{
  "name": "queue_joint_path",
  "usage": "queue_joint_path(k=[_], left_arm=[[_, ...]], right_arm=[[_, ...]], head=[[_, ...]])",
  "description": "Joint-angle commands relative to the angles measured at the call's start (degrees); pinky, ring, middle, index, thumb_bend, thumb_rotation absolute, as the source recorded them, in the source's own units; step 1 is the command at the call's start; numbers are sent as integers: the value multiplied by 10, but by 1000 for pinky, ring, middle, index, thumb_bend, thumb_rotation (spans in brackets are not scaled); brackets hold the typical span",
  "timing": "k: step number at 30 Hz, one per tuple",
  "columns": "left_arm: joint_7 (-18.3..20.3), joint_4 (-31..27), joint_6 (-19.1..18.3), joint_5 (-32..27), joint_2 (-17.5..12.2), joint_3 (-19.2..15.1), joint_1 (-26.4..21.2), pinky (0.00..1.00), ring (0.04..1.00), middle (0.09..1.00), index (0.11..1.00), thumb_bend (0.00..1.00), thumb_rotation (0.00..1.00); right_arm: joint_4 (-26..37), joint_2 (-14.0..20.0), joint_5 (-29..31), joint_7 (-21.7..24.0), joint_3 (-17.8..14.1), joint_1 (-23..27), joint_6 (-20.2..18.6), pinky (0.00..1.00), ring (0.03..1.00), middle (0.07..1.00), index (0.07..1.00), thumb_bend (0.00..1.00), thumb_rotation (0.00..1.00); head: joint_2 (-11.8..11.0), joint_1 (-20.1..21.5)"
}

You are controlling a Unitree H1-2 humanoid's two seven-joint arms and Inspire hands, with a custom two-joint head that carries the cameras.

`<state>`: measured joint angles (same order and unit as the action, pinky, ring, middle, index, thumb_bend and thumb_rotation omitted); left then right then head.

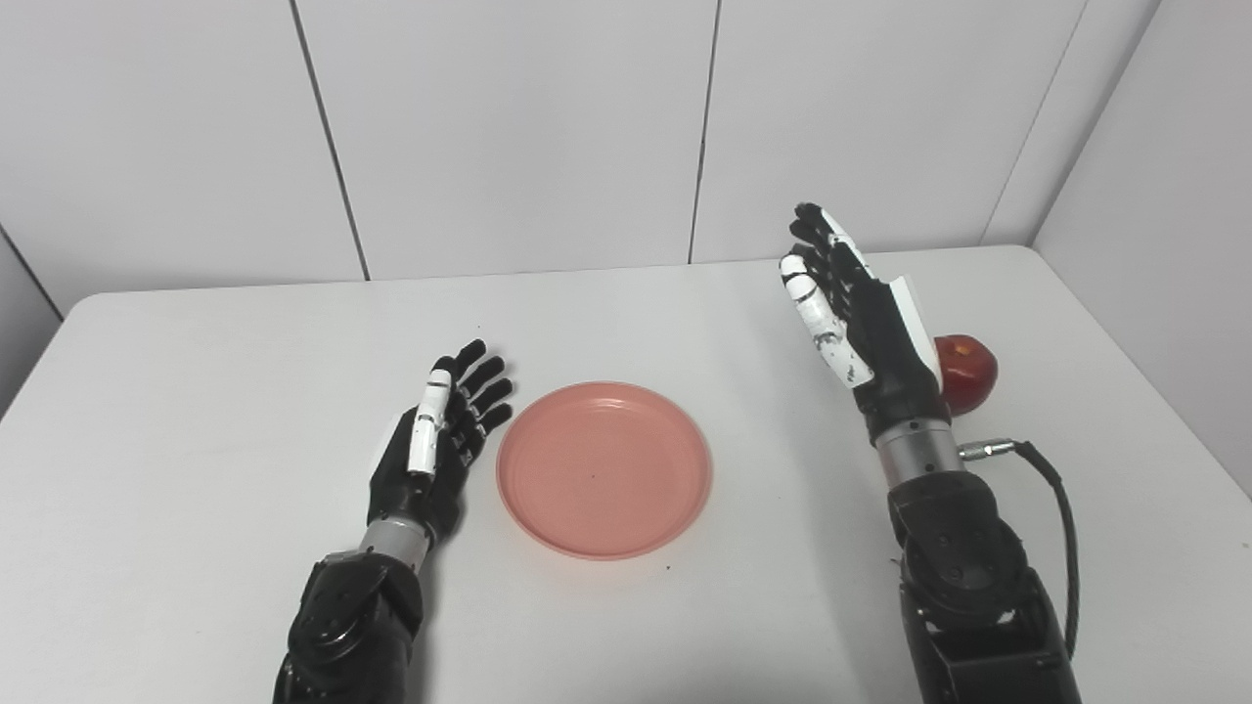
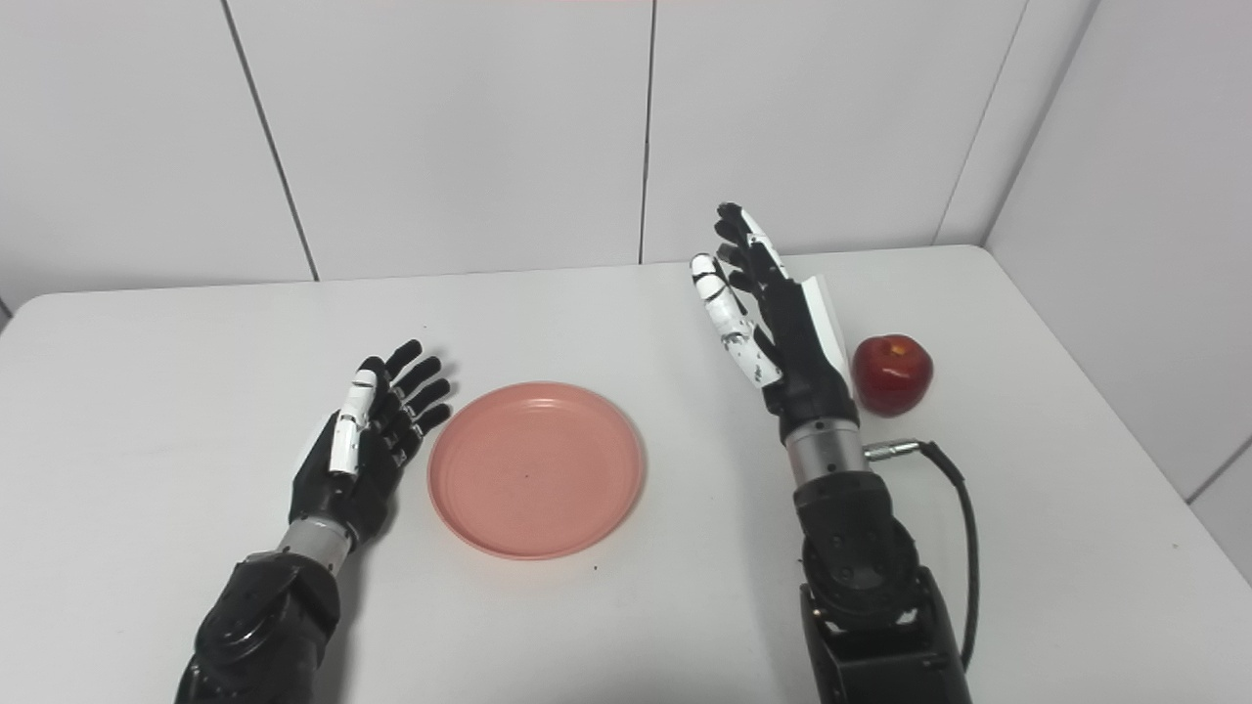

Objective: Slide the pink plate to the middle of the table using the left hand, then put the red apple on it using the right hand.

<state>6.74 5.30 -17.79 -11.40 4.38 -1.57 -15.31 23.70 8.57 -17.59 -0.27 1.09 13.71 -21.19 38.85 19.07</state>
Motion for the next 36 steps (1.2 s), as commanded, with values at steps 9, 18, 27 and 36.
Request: queue_joint_path(k=[9,18,27,36], left_arm=[[6,20,-1,-17,-11,-11,-4,886,888,900,881,382,1000],[8,27,0,-25,-17,-15,-7,900,893,901,884,388,1000],[14,32,2,-32,-23,-18,-7,913,903,911,890,391,1000],[17,39,5,-35,-28,-20,-9,906,898,907,891,387,1000]], right_arm=[[61,56,-116,8,-17,43,-32,811,876,891,896,722,763],[78,81,-187,15,-47,46,-51,802,863,878,908,817,510],[80,85,-258,39,-78,39,-56,767,879,907,942,891,456],[55,99,-279,50,-115,23,-55,777,899,939,973,945,514]], head=[[-4,24],[-10,39],[-15,54],[-16,64]])
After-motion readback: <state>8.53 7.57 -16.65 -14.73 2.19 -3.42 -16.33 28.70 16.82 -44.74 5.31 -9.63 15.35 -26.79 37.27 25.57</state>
